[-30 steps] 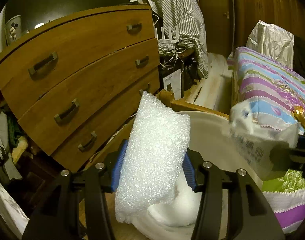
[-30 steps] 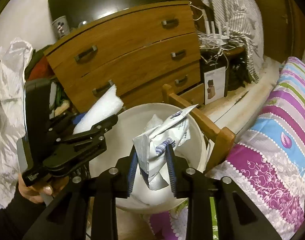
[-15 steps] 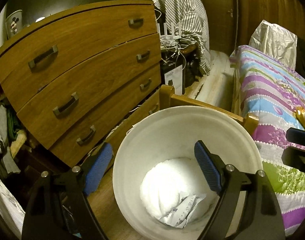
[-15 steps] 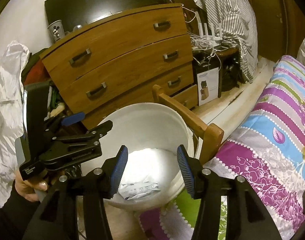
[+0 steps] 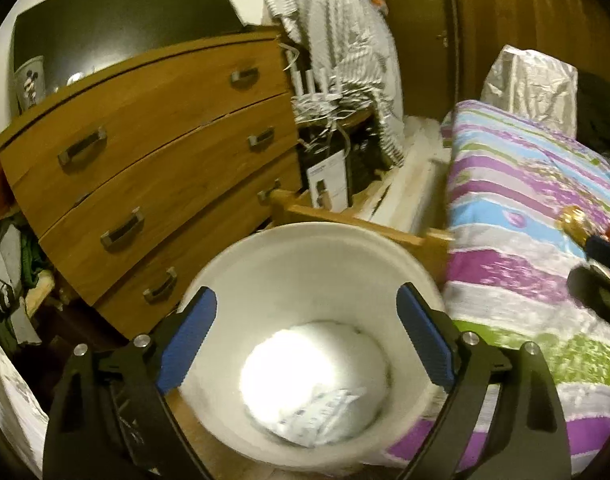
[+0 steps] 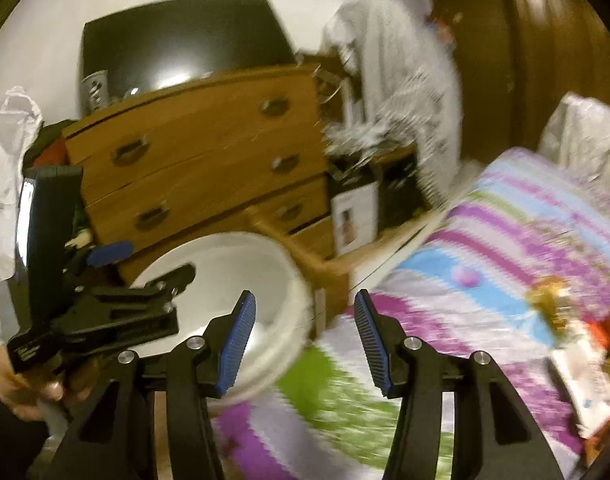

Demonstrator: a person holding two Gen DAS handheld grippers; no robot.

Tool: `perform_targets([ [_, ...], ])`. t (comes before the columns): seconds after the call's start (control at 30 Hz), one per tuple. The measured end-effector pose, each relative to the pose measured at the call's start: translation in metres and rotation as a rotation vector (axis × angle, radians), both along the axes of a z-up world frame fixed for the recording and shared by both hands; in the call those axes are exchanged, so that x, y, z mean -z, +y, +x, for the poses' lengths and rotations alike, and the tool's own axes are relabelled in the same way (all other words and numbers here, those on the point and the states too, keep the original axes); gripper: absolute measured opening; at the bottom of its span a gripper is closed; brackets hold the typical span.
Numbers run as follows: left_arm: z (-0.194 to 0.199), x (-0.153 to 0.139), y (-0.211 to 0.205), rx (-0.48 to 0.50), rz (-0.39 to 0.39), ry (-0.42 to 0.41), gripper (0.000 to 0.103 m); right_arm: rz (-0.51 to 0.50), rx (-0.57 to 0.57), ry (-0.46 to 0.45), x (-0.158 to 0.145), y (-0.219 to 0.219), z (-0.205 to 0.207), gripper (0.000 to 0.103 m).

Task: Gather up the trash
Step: 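Grasp the white tissue with the right tool while the left tool grasps the white medicine box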

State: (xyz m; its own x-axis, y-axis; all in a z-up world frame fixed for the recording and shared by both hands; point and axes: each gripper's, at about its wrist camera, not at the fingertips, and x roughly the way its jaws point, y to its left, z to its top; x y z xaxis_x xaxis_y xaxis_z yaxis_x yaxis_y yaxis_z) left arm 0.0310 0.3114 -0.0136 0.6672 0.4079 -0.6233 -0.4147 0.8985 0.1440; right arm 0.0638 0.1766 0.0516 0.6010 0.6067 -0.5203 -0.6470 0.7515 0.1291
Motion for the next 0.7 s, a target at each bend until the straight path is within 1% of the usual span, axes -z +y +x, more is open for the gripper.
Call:
perform_targets([
  [0.13,-0.001,0.001,-0.04,0.047,0.007,-0.027,0.092,-0.001,0.108,-0.113,-0.002,-0.051,-0.018,0.058],
  [0.2,0.0,0.003,-0.058,0.072,-0.013,-0.036,0.093,-0.001,0.153,-0.133,0.0,-0.076,-0.022,0.059],
  [0.27,0.002,0.006,-0.078,0.106,-0.04,-0.034,0.094,0.004,0.195,-0.132,0.005,-0.103,-0.025,0.06],
  [0.37,0.007,0.015,-0.101,0.138,-0.056,-0.015,0.095,0.006,0.273,-0.121,0.015,-0.149,-0.028,0.061],
  [0.53,0.015,0.038,-0.139,0.2,-0.093,0.052,0.095,0.035,0.405,-0.062,0.037,-0.239,-0.037,0.063],
  [0.6,0.015,0.048,-0.152,0.208,-0.102,0.068,0.095,0.065,0.445,-0.02,0.047,-0.275,-0.04,0.063],
  [0.63,0.015,0.052,-0.155,0.207,-0.109,0.075,0.095,0.097,0.467,0.016,0.052,-0.293,-0.041,0.063],
  [0.67,0.015,0.057,-0.16,0.207,-0.119,0.087,0.095,0.155,0.487,0.075,0.061,-0.318,-0.042,0.063],
  [0.7,0.017,0.064,-0.165,0.207,-0.136,0.108,0.095,0.187,0.499,0.112,0.067,-0.33,-0.043,0.062],
])
